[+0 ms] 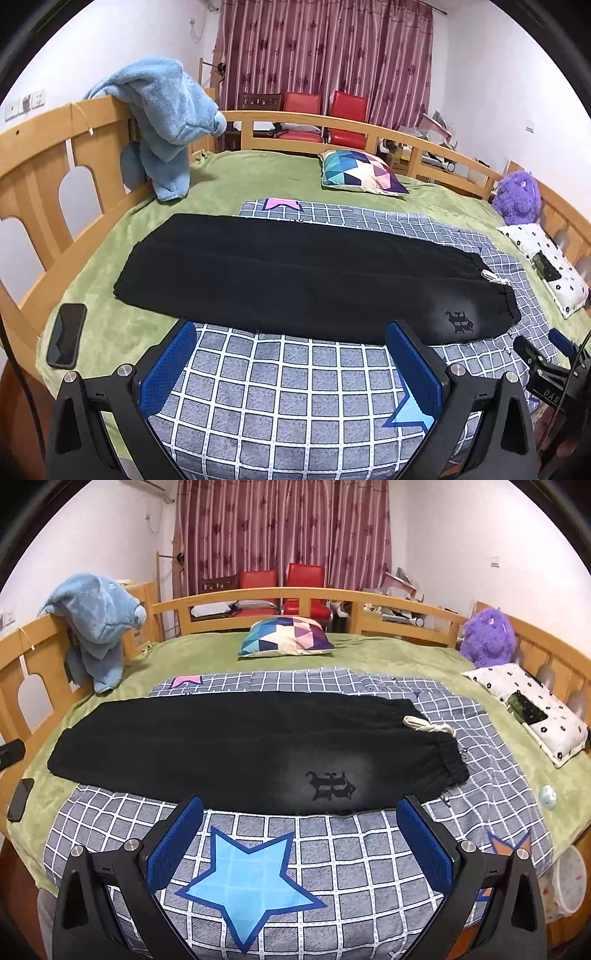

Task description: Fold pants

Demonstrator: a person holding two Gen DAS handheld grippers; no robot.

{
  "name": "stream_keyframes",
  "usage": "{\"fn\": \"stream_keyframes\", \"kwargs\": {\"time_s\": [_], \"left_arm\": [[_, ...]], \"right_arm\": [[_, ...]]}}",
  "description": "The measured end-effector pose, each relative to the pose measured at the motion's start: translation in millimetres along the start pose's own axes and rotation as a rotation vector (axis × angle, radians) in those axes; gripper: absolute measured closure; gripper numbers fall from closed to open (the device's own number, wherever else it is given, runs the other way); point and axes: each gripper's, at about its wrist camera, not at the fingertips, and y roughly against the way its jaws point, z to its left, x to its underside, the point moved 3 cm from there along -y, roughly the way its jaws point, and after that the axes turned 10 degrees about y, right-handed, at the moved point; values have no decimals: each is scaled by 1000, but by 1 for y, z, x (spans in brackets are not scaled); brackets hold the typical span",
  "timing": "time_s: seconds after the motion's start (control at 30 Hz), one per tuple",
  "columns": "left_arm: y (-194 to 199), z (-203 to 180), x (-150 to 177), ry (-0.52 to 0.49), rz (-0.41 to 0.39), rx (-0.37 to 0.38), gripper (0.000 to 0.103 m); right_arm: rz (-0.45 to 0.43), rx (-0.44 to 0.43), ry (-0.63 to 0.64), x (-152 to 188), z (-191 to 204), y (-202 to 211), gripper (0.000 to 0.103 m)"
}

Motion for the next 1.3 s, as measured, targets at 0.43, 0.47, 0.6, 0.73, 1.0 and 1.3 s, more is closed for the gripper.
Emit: {"fn": "stream_keyframes", "kwargs": {"time_s": [0.43,0.47,0.6,0.73,1.0,1.3], "left_arm": [[-90,70,26,58,112,-38,2],[-102,74,28,61,127,-39,2],[-134,90,34,104,154,-51,4],[-164,106,37,183,167,-17,8],[-214,128,34,319,199,44,18],[-246,132,25,409,166,53,18]], "right_arm": [[5,-94,-94,24,-29,-45,1],[11,-101,-108,27,-31,-52,1],[39,-102,-143,45,-43,-80,9],[111,-129,-198,67,-62,-114,27],[145,-201,-417,88,-109,-162,36],[137,-328,-623,92,-131,-210,36]]}}
